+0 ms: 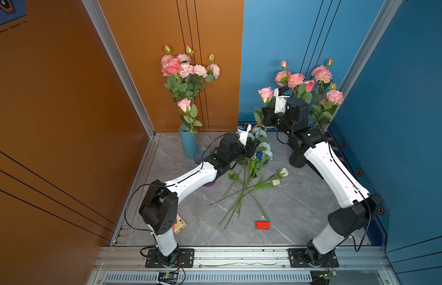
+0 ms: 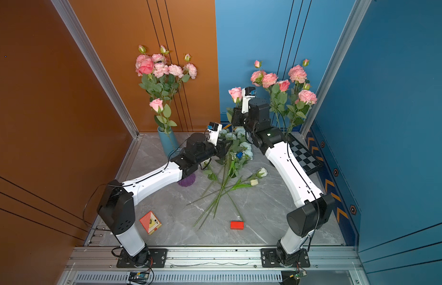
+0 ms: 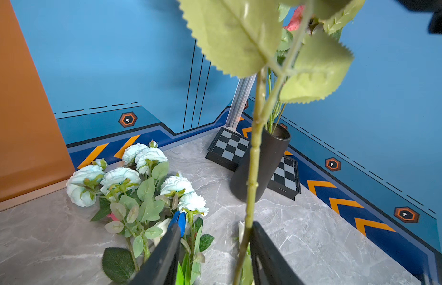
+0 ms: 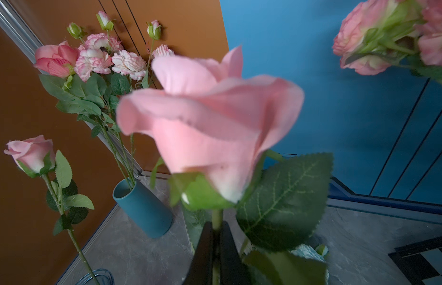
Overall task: Place the pink flowers into the vase
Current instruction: Place the flower in the vase.
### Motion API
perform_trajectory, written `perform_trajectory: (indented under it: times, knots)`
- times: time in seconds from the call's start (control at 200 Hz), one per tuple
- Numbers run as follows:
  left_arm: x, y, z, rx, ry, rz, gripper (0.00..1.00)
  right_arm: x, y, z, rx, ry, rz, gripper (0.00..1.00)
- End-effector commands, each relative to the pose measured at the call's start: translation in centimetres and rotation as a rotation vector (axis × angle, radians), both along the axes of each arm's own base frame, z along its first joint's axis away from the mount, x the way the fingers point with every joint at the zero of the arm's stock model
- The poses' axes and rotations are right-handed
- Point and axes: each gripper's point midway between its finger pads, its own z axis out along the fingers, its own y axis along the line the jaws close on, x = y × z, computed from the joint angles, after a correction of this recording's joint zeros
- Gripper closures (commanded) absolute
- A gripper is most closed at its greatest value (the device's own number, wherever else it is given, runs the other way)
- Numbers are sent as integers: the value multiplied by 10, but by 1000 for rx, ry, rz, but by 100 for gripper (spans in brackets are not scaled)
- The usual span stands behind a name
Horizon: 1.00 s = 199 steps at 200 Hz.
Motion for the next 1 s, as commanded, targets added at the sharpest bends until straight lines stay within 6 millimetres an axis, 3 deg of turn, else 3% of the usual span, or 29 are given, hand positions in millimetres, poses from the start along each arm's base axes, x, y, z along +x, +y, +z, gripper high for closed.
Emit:
perform_trajectory:
  times: [0.0, 0.285, 0.561, 0.721, 0.871, 0.991]
  knots:
    - [0, -8, 12, -29, -21, -22, 53, -8, 4, 13, 29, -34, 19, 92]
    - [2, -9, 15, -50, -24, -18, 70, -6, 6, 10, 38, -25, 23, 92]
    - [1, -12, 15, -64, -20, -25, 74, -6, 7, 12, 55, -25, 30, 92]
    - [0, -12, 14, -71, -16, -32, 85, -6, 9, 10, 61, -19, 34, 92]
    - [-1, -12, 17, -82, -17, -31, 100, -5, 10, 6, 60, -10, 35, 92]
    - [-1, -9, 19, -83, -23, -21, 100, -5, 9, 3, 57, -4, 33, 90]
